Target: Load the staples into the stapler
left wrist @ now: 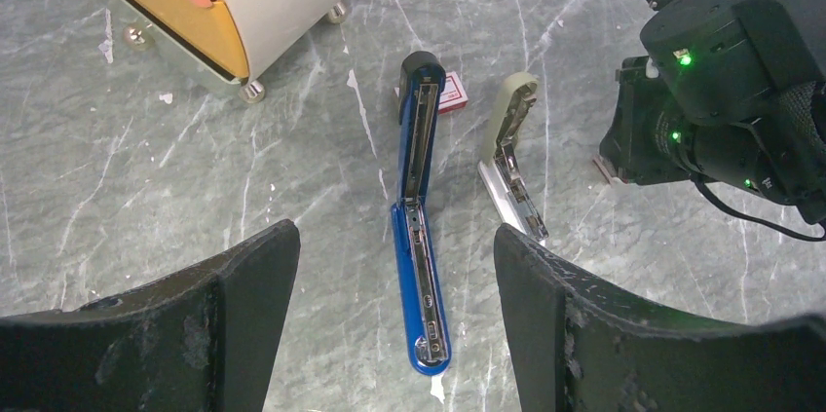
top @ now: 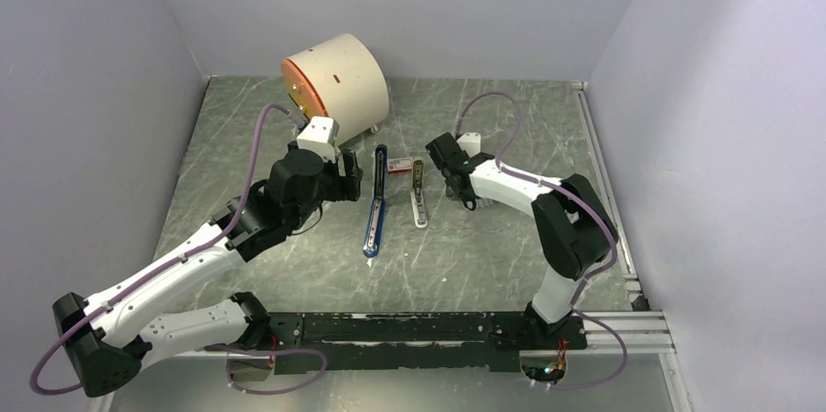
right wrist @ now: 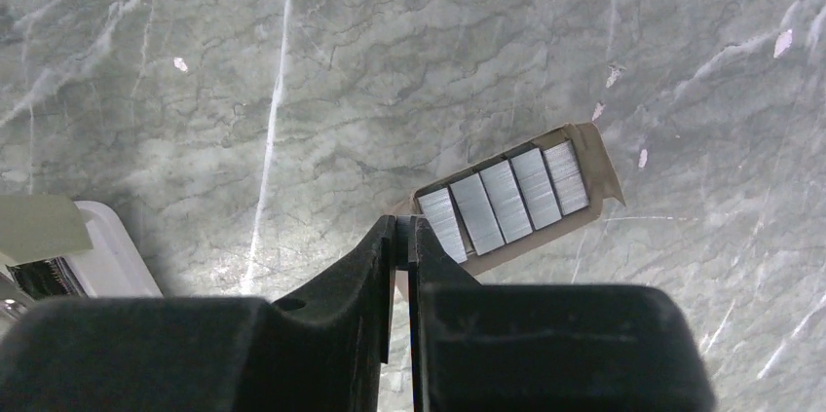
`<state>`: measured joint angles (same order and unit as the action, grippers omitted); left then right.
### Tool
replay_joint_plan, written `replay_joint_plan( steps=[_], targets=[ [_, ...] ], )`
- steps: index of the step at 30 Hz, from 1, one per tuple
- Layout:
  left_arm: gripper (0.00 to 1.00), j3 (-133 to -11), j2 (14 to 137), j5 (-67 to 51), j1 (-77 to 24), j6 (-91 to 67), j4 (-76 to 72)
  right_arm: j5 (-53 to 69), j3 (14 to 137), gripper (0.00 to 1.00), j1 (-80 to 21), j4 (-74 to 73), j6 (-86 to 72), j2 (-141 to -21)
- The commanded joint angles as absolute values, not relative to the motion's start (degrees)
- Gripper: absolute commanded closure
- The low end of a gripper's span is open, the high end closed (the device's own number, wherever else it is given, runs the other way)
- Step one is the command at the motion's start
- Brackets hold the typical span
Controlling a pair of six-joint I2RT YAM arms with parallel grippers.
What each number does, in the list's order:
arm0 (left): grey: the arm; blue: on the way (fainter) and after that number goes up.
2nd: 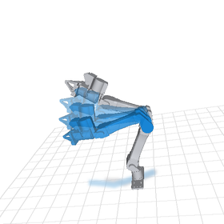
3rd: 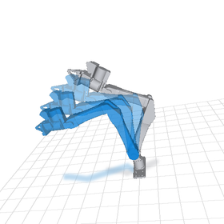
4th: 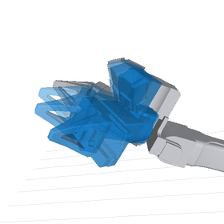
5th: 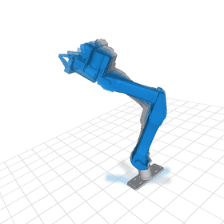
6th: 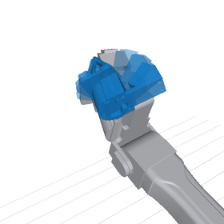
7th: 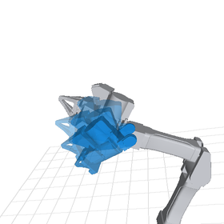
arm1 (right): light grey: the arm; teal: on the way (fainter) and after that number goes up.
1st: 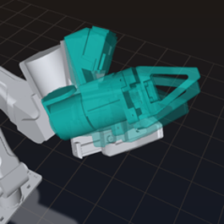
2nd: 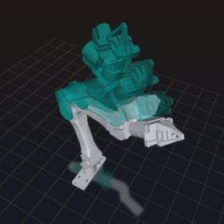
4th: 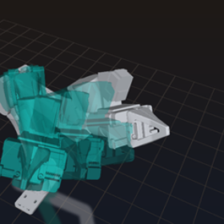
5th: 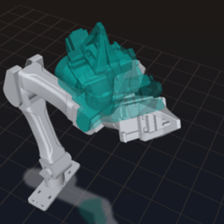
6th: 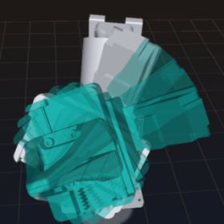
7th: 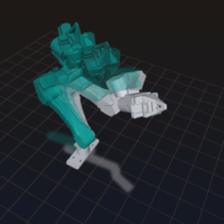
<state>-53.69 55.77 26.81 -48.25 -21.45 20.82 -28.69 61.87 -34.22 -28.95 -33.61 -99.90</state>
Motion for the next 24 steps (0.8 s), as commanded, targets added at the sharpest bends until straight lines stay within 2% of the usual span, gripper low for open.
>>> replay_joint_plan(
  steps=[1,8,14,24],
  targets=[
    [0.22,-54.0,55.0,27.8,-48.2,-21.7,21.0,-27.6,60.7,0.89,-33.6,-27.7,-34.4,-98.5],
    [0.22,-54.0,55.1,27.7,-48.2,-21.8,20.9,-22.9,58.8,0.89,-33.2,-26.2,-33.7,-94.5],
    [0.22,-54.0,55.0,27.6,-48.2,-21.7,20.7,-14.1,54.9,0.88,-33.1,-24.8,-33.5,-88.3],
    [0.22,-53.8,55.0,26.2,-48.2,-22.0,20.1,11.3,41.7,0.87,-33.6,-15.3,-36.6,-79.5]
  ],
)
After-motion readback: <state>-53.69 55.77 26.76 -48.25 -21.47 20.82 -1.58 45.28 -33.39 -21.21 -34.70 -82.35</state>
